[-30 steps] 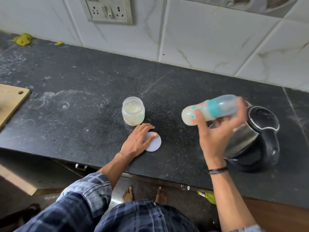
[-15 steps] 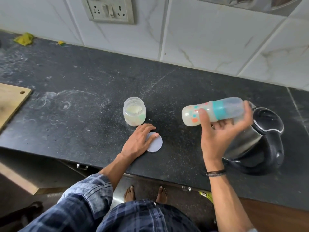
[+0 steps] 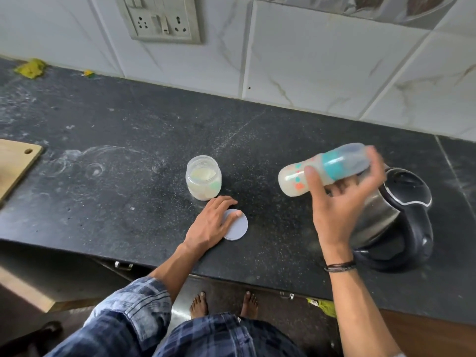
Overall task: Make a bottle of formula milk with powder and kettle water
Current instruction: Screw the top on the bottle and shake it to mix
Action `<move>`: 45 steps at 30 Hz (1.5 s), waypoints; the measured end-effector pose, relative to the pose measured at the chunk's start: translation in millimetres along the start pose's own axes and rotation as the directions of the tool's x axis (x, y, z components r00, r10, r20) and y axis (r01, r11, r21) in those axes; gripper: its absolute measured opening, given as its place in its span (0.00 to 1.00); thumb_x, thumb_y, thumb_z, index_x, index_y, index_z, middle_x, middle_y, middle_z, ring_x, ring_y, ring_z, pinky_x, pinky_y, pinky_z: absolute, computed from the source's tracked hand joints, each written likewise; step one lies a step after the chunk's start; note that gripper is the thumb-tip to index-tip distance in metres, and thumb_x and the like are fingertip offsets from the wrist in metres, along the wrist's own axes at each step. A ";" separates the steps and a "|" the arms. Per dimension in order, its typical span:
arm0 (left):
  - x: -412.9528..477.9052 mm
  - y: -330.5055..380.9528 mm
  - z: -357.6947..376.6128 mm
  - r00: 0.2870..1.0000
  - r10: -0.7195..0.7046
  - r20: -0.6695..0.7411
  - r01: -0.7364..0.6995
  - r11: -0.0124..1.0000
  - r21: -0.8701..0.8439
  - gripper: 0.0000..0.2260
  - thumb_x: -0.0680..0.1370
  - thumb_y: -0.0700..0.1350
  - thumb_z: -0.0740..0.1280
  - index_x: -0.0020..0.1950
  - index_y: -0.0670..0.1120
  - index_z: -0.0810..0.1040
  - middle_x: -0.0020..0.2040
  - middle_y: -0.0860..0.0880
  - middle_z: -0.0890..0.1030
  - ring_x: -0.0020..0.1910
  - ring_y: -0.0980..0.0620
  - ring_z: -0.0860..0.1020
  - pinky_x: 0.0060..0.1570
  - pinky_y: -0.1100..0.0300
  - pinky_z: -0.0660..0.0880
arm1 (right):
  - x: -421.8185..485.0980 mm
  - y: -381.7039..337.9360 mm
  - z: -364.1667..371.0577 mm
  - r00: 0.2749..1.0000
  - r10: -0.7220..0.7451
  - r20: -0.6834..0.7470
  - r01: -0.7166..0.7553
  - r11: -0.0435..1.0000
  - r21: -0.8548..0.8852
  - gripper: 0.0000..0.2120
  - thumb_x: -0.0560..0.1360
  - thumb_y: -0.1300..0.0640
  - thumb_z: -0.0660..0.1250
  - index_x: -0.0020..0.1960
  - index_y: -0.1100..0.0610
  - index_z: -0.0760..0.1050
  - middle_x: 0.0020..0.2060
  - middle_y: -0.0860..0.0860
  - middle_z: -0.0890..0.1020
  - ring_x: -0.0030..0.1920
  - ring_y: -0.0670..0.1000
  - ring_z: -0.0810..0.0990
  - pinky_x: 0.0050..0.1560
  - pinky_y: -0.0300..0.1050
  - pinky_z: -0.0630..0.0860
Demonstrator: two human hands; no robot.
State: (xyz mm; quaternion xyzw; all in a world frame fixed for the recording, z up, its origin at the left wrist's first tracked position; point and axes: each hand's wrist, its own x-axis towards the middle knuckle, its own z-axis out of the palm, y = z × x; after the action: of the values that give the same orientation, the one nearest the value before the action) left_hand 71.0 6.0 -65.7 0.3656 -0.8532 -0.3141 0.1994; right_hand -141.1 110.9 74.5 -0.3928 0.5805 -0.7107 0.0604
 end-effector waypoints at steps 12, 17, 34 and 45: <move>-0.5 -3.2 1.3 1.000 -0.008 -0.009 0.008 1.000 0.008 0.23 0.83 0.61 0.57 0.67 0.46 0.77 0.66 0.52 0.76 0.66 0.54 0.71 0.68 0.61 0.66 | 10.6 5.0 9.5 0.973 0.169 0.156 -0.145 0.977 -0.154 0.39 0.73 0.56 0.81 0.73 0.38 0.62 0.63 0.38 0.79 0.57 0.51 0.85 0.54 0.57 0.84; 0.8 -3.9 2.5 1.000 -0.003 -0.013 0.003 1.000 0.010 0.22 0.83 0.60 0.58 0.67 0.47 0.77 0.66 0.53 0.76 0.66 0.55 0.71 0.68 0.61 0.65 | 13.7 2.2 9.1 0.996 0.087 0.017 -0.088 0.994 0.069 0.40 0.75 0.56 0.81 0.76 0.40 0.60 0.70 0.49 0.76 0.63 0.55 0.83 0.55 0.47 0.83; 1.4 -6.6 5.2 1.000 0.000 -0.022 0.001 1.000 0.022 0.18 0.84 0.58 0.60 0.67 0.48 0.76 0.66 0.54 0.75 0.65 0.56 0.70 0.67 0.60 0.67 | 11.2 -8.3 13.5 1.000 0.019 -0.001 -0.019 0.997 0.074 0.39 0.76 0.58 0.80 0.76 0.42 0.59 0.68 0.34 0.75 0.65 0.55 0.82 0.57 0.51 0.84; -0.5 -4.8 3.7 1.000 -0.009 -0.020 0.009 1.000 0.012 0.20 0.84 0.59 0.58 0.67 0.48 0.76 0.66 0.54 0.75 0.65 0.55 0.71 0.67 0.58 0.67 | 6.3 -8.3 17.9 0.993 0.115 0.025 -0.116 0.992 0.041 0.39 0.76 0.59 0.79 0.75 0.40 0.60 0.69 0.44 0.76 0.65 0.54 0.82 0.57 0.54 0.84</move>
State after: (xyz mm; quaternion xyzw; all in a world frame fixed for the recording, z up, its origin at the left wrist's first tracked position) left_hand 71.7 5.2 -71.7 0.3738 -0.8514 -0.3061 0.2043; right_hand -131.0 96.2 85.1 -0.3653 0.5864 -0.7136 0.1162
